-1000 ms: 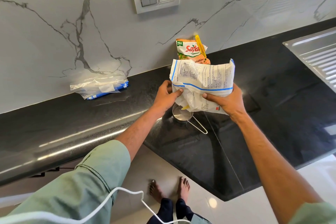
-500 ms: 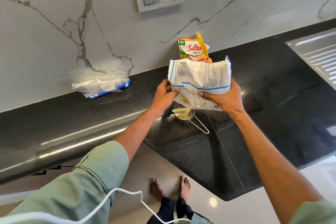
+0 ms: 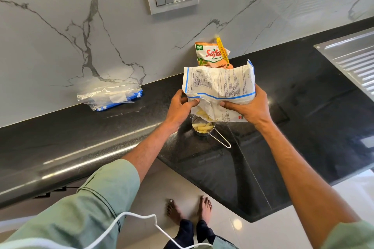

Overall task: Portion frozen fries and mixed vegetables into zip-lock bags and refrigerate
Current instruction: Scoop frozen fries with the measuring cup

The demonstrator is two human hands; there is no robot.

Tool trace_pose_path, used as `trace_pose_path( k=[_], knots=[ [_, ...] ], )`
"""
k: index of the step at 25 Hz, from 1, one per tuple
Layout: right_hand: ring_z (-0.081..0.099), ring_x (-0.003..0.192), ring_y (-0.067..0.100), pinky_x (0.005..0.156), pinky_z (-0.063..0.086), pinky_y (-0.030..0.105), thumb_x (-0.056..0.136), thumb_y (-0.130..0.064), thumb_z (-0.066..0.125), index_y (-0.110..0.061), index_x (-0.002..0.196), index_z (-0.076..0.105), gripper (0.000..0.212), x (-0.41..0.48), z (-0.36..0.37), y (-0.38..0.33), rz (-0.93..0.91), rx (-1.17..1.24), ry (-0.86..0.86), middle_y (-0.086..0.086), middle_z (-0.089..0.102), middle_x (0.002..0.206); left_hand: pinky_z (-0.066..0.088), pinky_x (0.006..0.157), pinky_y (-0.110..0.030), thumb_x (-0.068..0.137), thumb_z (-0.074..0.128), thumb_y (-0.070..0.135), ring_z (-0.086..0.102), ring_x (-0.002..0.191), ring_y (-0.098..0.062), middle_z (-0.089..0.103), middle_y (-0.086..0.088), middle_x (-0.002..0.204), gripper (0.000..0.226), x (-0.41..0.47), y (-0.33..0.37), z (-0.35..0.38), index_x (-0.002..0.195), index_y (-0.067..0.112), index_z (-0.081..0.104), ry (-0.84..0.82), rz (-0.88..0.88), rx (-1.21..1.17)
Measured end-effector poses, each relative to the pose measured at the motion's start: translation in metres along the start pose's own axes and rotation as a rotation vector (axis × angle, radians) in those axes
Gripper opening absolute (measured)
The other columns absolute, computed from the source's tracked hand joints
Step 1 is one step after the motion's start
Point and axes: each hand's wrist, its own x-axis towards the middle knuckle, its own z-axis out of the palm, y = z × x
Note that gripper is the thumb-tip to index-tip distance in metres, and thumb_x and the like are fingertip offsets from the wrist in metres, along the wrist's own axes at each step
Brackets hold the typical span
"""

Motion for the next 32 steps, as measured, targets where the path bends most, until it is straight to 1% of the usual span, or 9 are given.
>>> trace_pose_path(
  k=[3,7,11,16,18,21,27,30,32],
  knots=[
    [0.074,0.106,0.014,0.087,0.065,0.044,0.066,-0.058,0.092,-0.014,0.131,0.062,0.085,0.001,0.000,-0.001,-0.009,0.000,-0.022,-0.004,0.074,0.121,0.057,0.098,-0.053,0.082,0.077,0.041,0.070,0.113,-0.020,0.070,0.000,0.124,0.056,-0.003,0.001,-0.002,0.129,0.021,0.055,0.005,-0.002,-0.030],
    [0.075,0.105,0.014,0.087,0.065,0.042,0.062,-0.063,0.092,-0.014,0.130,0.062,0.089,0.000,-0.001,-0.004,-0.017,0.001,-0.024,-0.005,0.074,0.119,0.058,0.096,-0.053,0.091,0.076,0.033,0.069,0.113,-0.018,0.069,0.001,0.125,0.046,-0.004,-0.003,-0.003,0.131,0.022,0.056,0.049,0.063,0.037],
    [0.074,0.103,0.011,0.086,0.065,0.040,0.063,-0.058,0.093,-0.015,0.130,0.062,0.086,0.000,-0.003,-0.006,-0.020,-0.037,-0.033,-0.006,0.074,0.118,0.056,0.099,-0.054,0.094,0.073,0.029,0.067,0.115,-0.020,0.067,0.001,0.126,0.041,-0.006,-0.005,-0.002,0.130,0.026,0.054,0.048,0.047,0.044],
    [0.074,0.105,0.014,0.085,0.065,0.043,0.058,-0.069,0.092,-0.017,0.129,0.062,0.093,0.003,-0.006,-0.009,-0.023,-0.033,-0.036,-0.006,0.074,0.118,0.057,0.098,-0.051,0.083,0.069,0.042,0.068,0.115,-0.023,0.067,0.000,0.125,0.050,-0.007,-0.001,-0.001,0.127,0.026,0.054,0.025,0.007,-0.010],
    [0.074,0.105,0.015,0.085,0.065,0.045,0.059,-0.067,0.093,-0.017,0.129,0.062,0.092,0.004,-0.007,-0.008,-0.019,-0.024,-0.025,-0.005,0.074,0.119,0.057,0.099,-0.053,0.090,0.068,0.036,0.067,0.116,-0.024,0.066,-0.002,0.128,0.044,-0.006,-0.003,0.000,0.130,0.024,0.052,0.020,0.009,-0.005],
    [0.074,0.106,0.014,0.086,0.065,0.041,0.062,-0.065,0.092,-0.015,0.131,0.061,0.090,0.005,-0.009,-0.009,-0.040,-0.011,-0.013,-0.005,0.074,0.121,0.057,0.098,-0.051,0.099,0.065,0.023,0.067,0.117,-0.024,0.066,-0.003,0.130,0.035,-0.005,-0.003,0.000,0.131,0.024,0.051,0.018,0.005,-0.010],
    [0.074,0.109,0.018,0.086,0.065,0.041,0.065,-0.058,0.093,-0.013,0.132,0.061,0.087,0.007,-0.010,-0.008,-0.059,0.034,0.007,-0.003,0.073,0.123,0.059,0.096,-0.049,0.099,0.066,0.020,0.068,0.116,-0.022,0.066,-0.002,0.129,0.035,-0.001,0.001,0.001,0.131,0.024,0.051,0.018,-0.005,0.023],
    [0.074,0.109,0.016,0.086,0.065,0.041,0.065,-0.056,0.094,-0.014,0.131,0.061,0.085,0.006,-0.009,-0.006,-0.037,0.049,0.012,-0.004,0.074,0.122,0.059,0.094,-0.050,0.099,0.065,0.018,0.068,0.116,-0.021,0.066,-0.003,0.130,0.034,-0.001,-0.001,0.000,0.131,0.021,0.051,0.027,0.002,0.059],
    [0.074,0.108,0.016,0.085,0.064,0.039,0.064,-0.055,0.096,-0.016,0.128,0.062,0.082,0.006,-0.009,-0.004,-0.011,0.062,0.018,-0.006,0.074,0.120,0.060,0.093,-0.048,0.100,0.065,0.018,0.067,0.118,-0.020,0.065,-0.001,0.130,0.033,-0.002,0.001,0.000,0.130,0.021,0.051,0.027,0.019,0.106]
  ],
)
